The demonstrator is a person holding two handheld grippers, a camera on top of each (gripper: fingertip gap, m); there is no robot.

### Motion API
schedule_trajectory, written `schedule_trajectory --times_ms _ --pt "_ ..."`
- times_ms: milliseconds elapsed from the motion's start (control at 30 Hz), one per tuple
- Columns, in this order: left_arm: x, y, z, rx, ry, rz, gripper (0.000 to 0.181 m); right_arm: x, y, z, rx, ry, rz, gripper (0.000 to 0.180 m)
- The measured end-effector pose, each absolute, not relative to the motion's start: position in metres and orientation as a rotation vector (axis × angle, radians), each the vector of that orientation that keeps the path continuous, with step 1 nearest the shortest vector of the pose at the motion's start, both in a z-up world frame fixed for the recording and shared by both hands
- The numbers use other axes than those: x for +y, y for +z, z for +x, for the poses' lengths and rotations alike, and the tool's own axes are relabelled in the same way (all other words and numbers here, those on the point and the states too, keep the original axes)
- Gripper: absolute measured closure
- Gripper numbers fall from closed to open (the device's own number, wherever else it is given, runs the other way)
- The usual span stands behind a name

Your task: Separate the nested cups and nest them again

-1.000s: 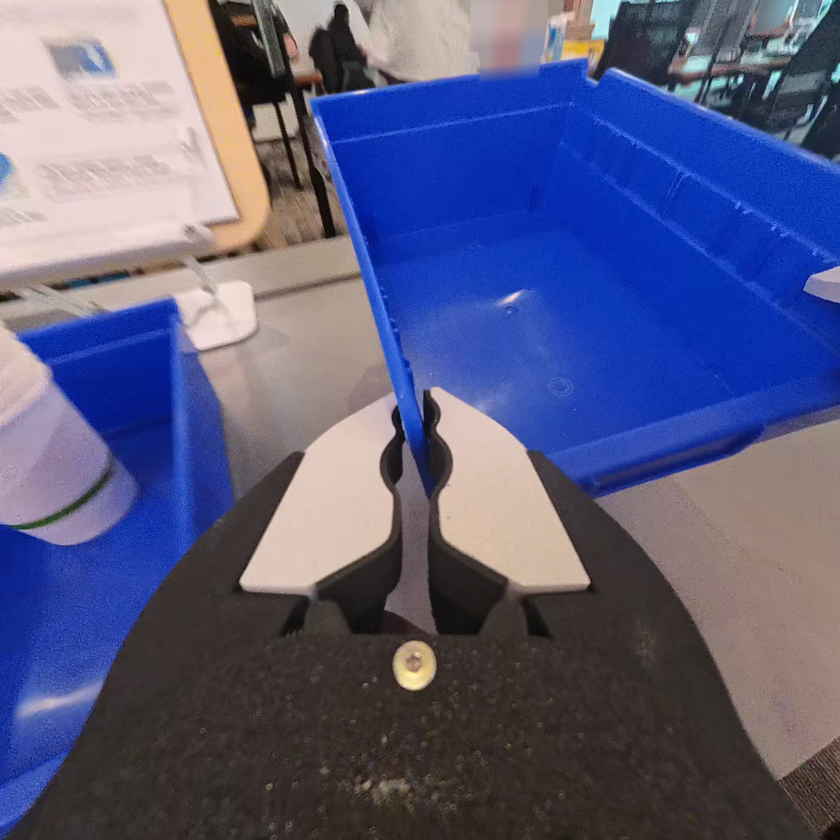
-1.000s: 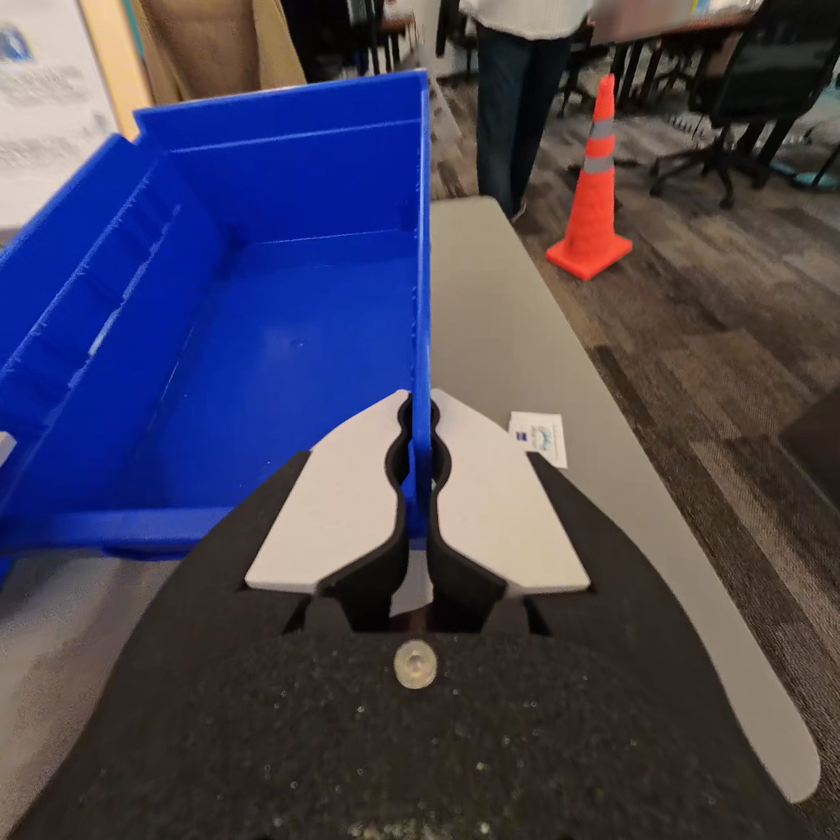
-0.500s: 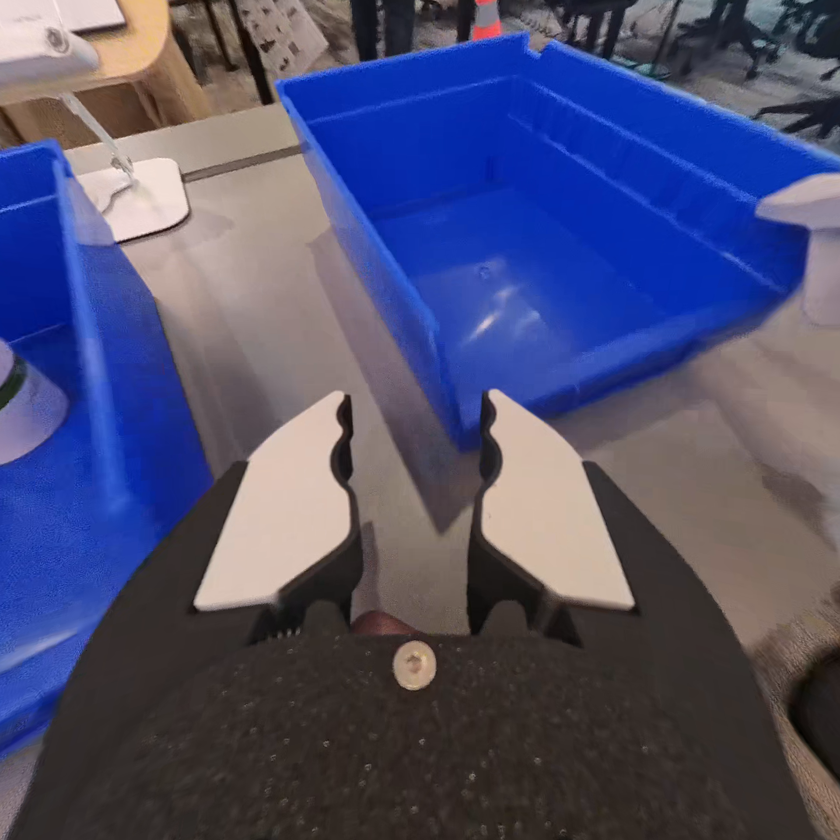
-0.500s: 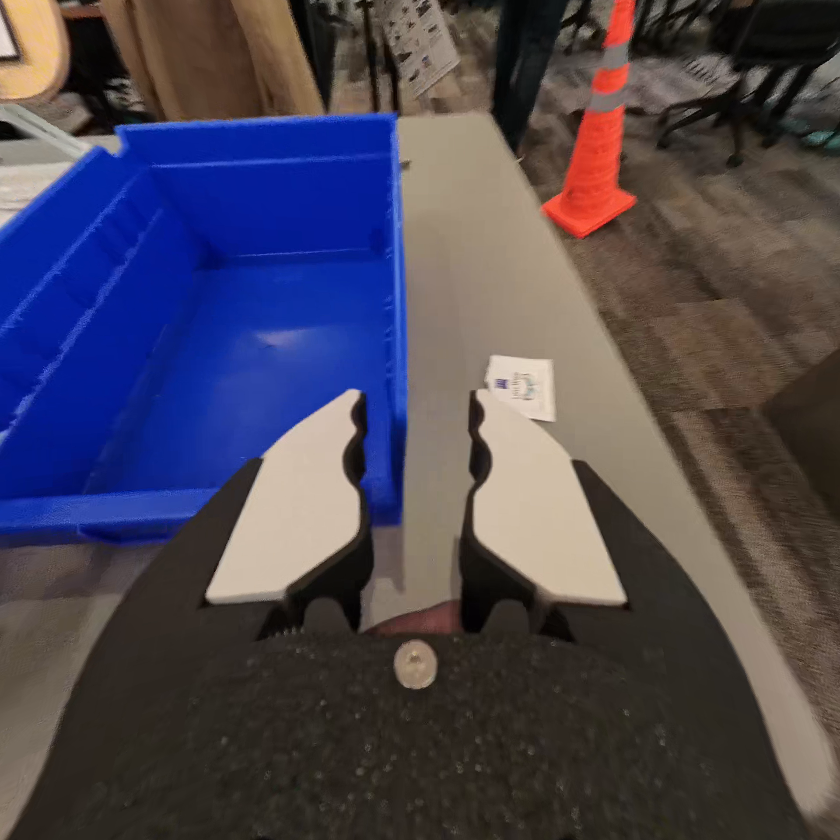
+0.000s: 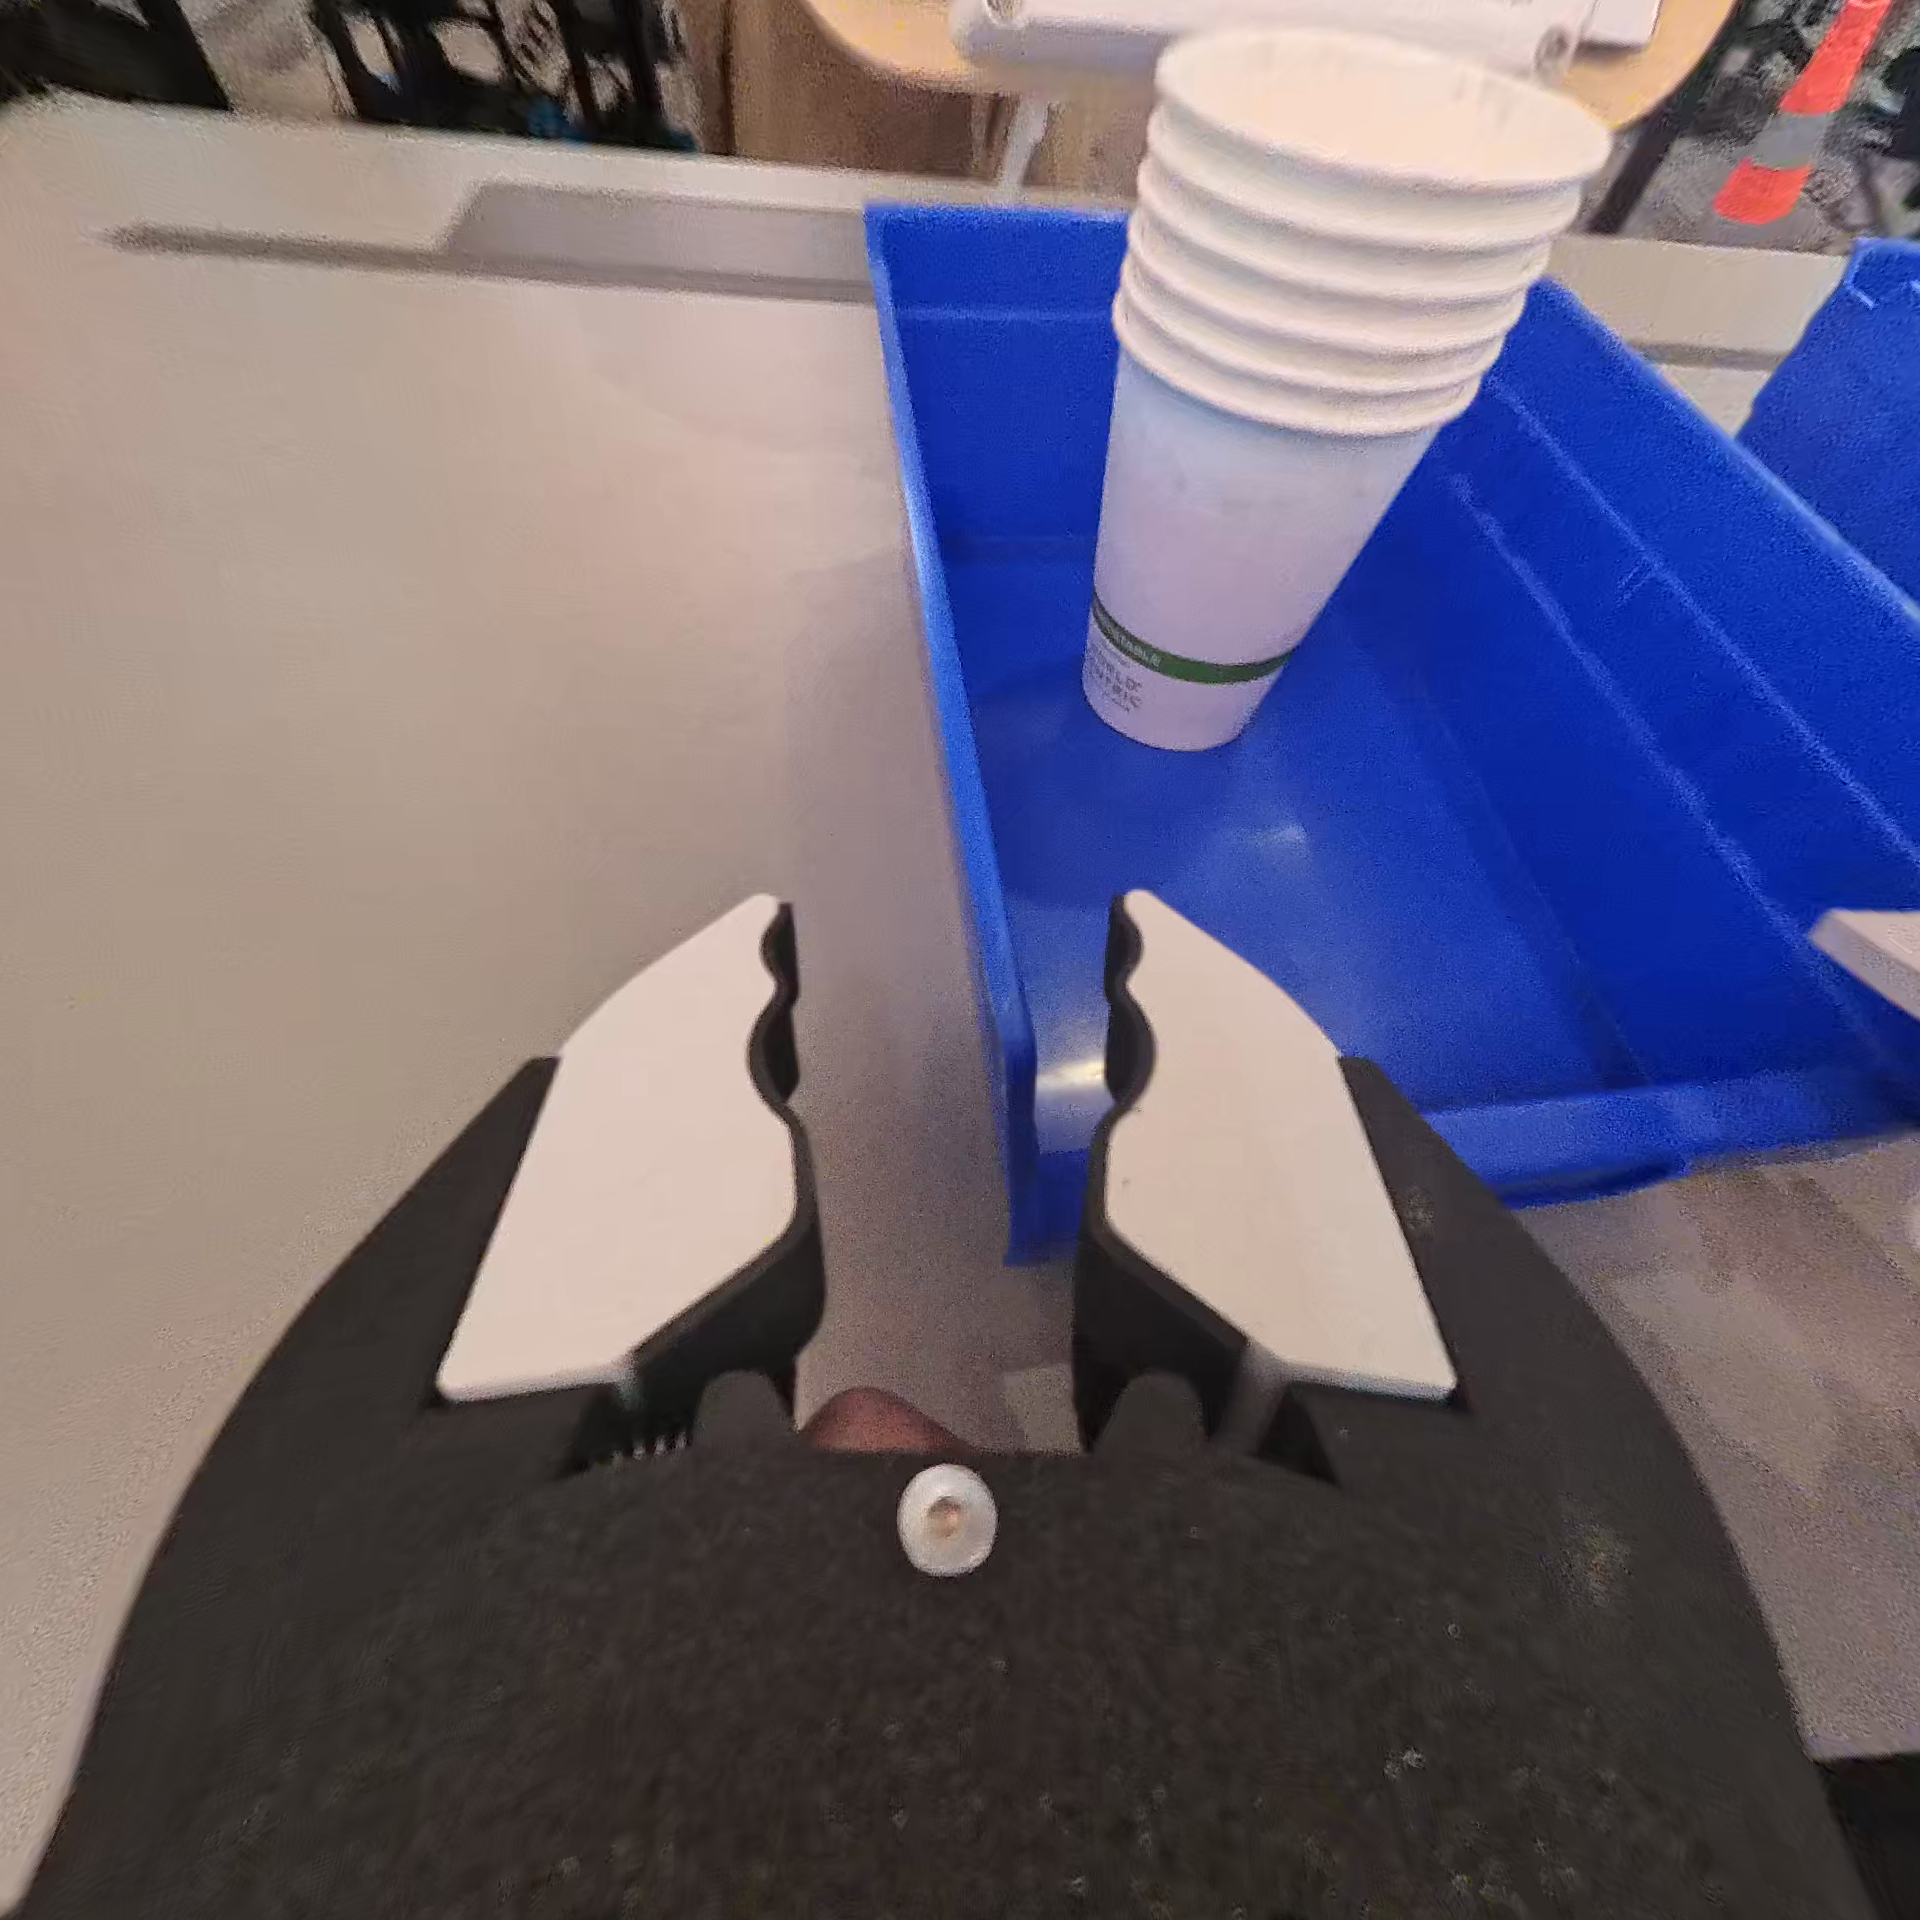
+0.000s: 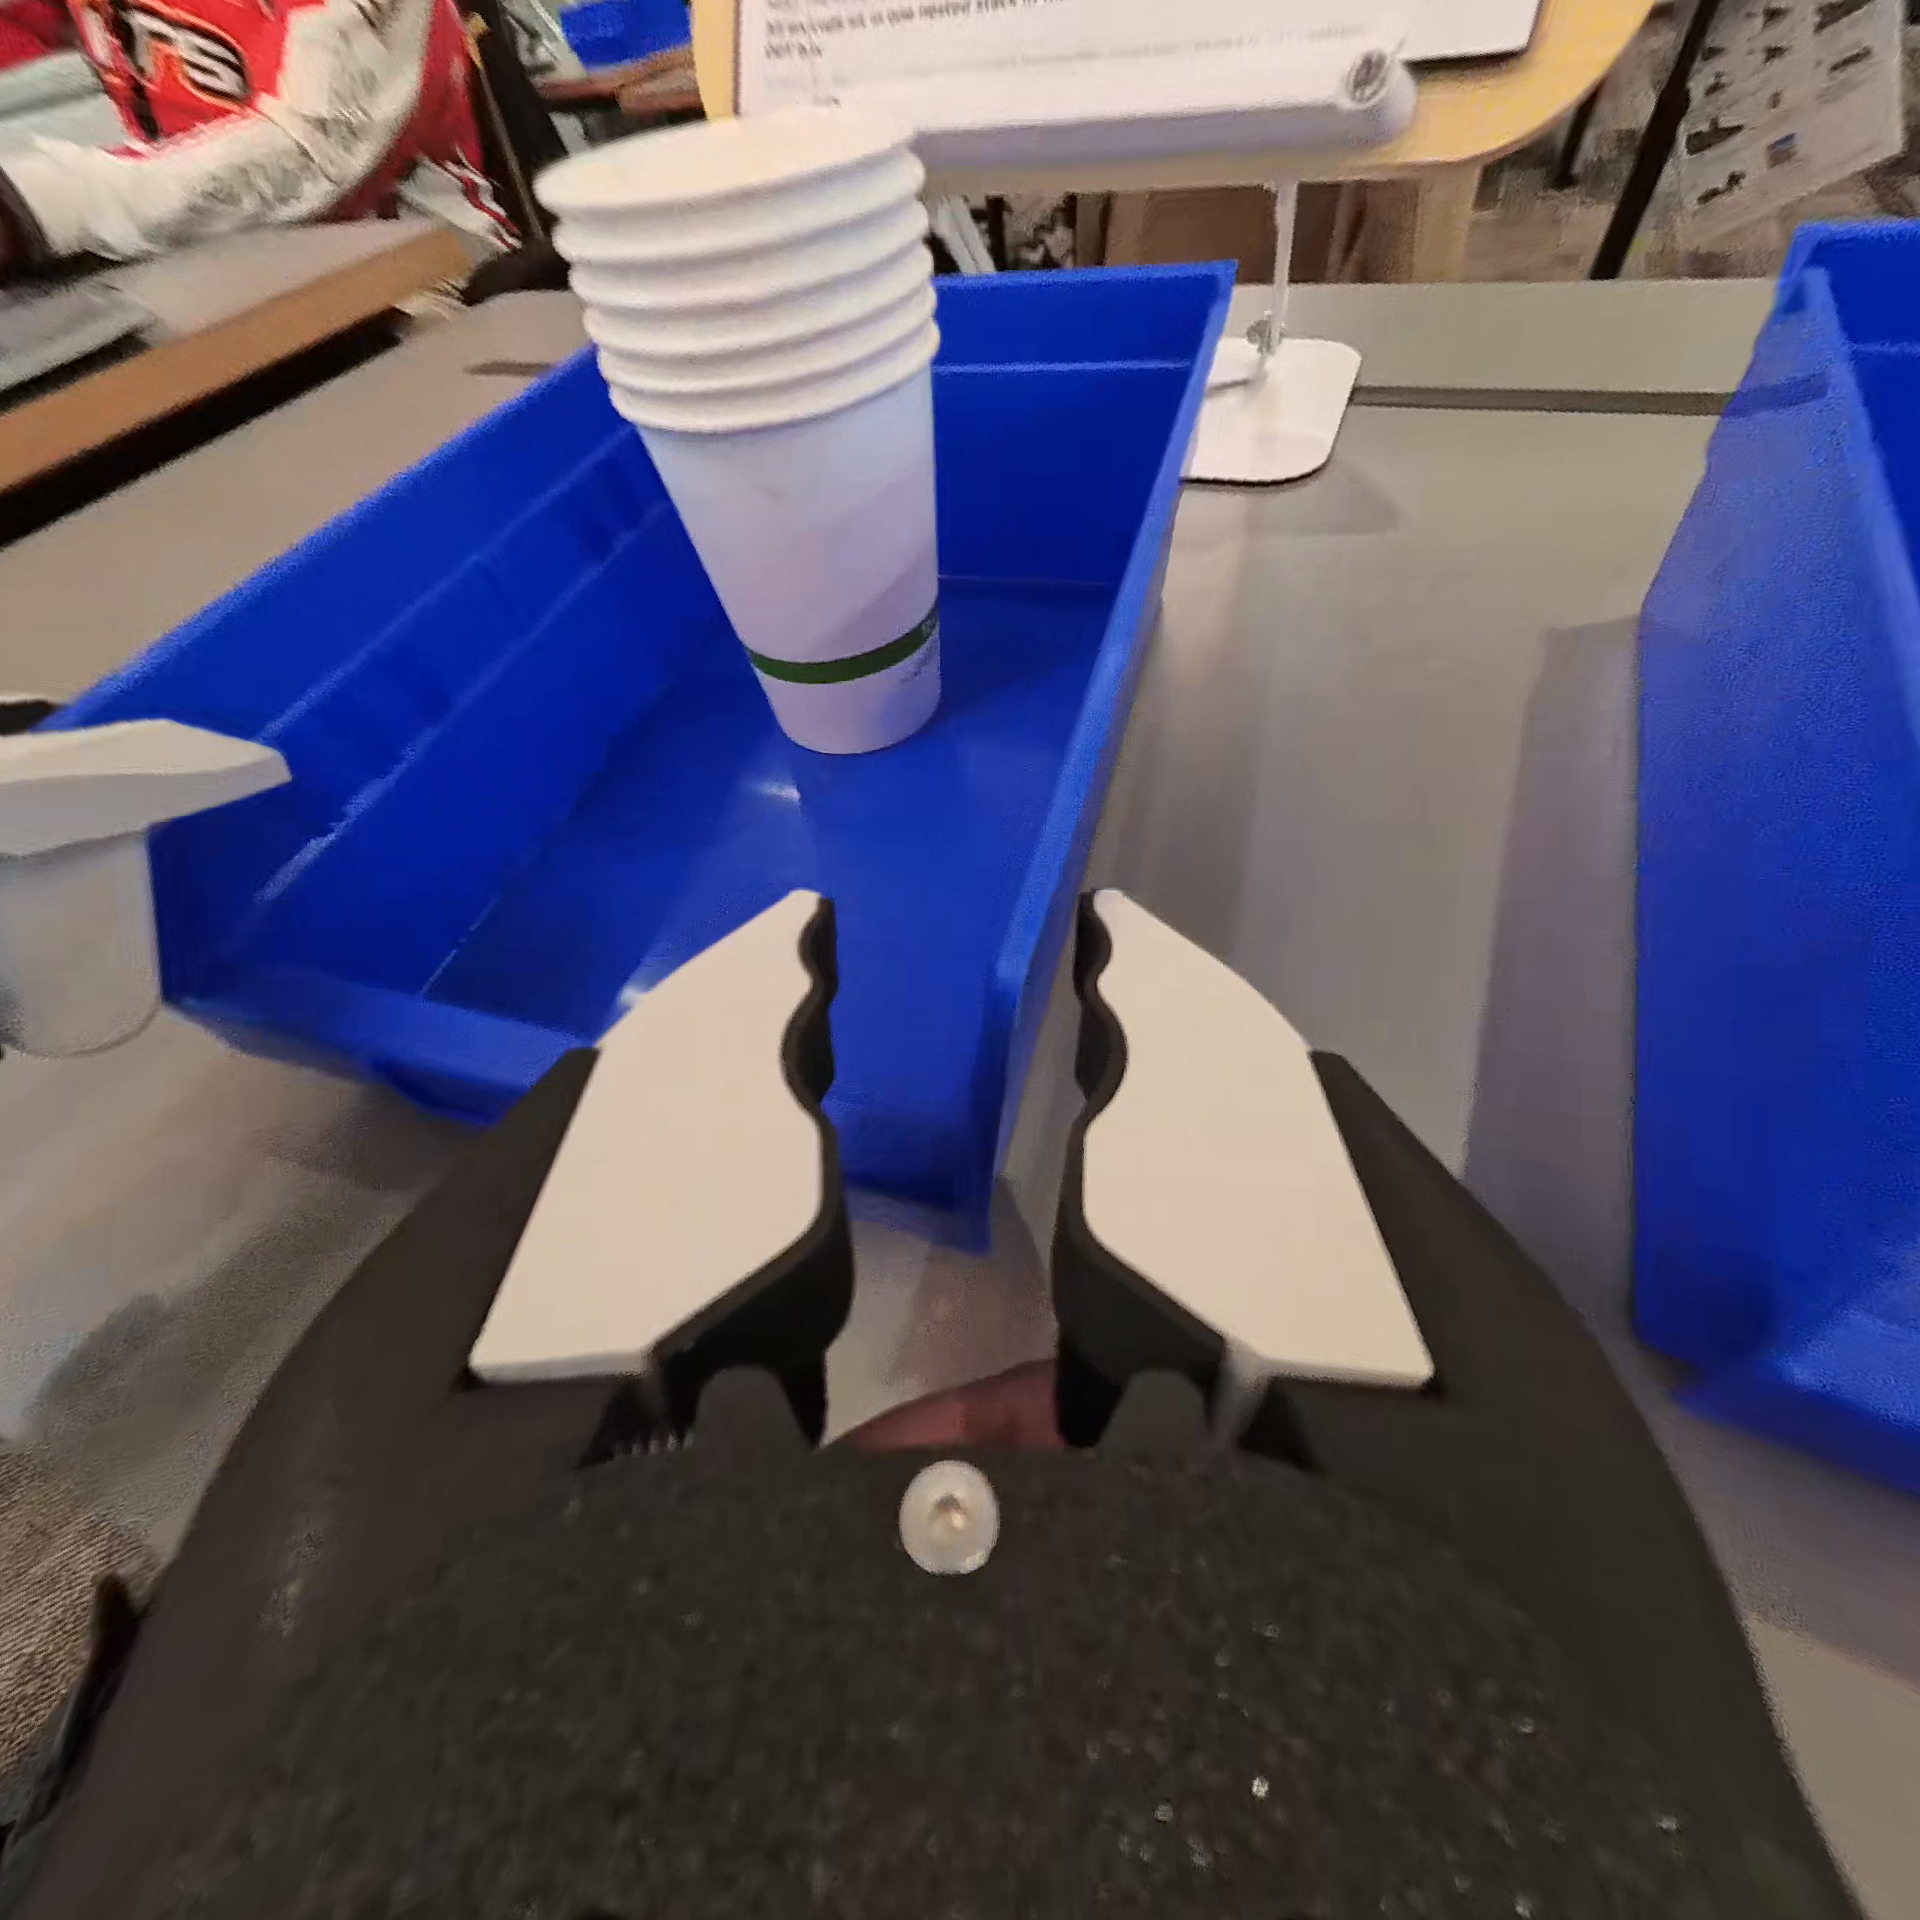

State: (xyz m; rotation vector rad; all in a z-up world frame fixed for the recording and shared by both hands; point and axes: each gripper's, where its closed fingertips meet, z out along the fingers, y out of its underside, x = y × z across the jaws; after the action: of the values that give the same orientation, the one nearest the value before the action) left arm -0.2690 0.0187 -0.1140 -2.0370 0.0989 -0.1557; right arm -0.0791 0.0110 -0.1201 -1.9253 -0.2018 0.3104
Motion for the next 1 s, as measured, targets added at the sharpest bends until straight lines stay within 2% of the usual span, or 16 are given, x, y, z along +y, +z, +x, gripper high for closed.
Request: schedule_trajectory --times_ms 100,167,367,633,800,1000 --pt "0.030 -0.129 -0.256 0.110 -0.247 -2.071 0.152 0.027 -0.123 -0.079 -0.150 0.270 -1.928 0.152" --pt "0.035 -0.129 -0.261 0.075 -0.226 -2.074 0.175 0.033 -0.123 -0.074 -0.039 0.269 -1.940 0.172" --pt "0.041 -0.119 -0.307 0.090 -0.126 -2.062 0.177 0.033 -0.110 -0.122 -0.004 0.206 -1.917 0.175" --pt "0.064 -0.084 -0.462 0.110 0.033 -2.051 0.176 0.055 -0.102 -0.280 -0.086 0.274 -1.928 0.172" --pt "0.079 -0.104 -0.522 0.082 -0.002 -2.081 0.176 0.073 -0.110 -0.335 -0.144 0.238 -1.950 0.171" --pt "0.094 -0.126 -0.530 0.065 -0.125 -2.070 0.177 0.089 -0.122 -0.341 -0.130 0.225 -1.974 0.171"
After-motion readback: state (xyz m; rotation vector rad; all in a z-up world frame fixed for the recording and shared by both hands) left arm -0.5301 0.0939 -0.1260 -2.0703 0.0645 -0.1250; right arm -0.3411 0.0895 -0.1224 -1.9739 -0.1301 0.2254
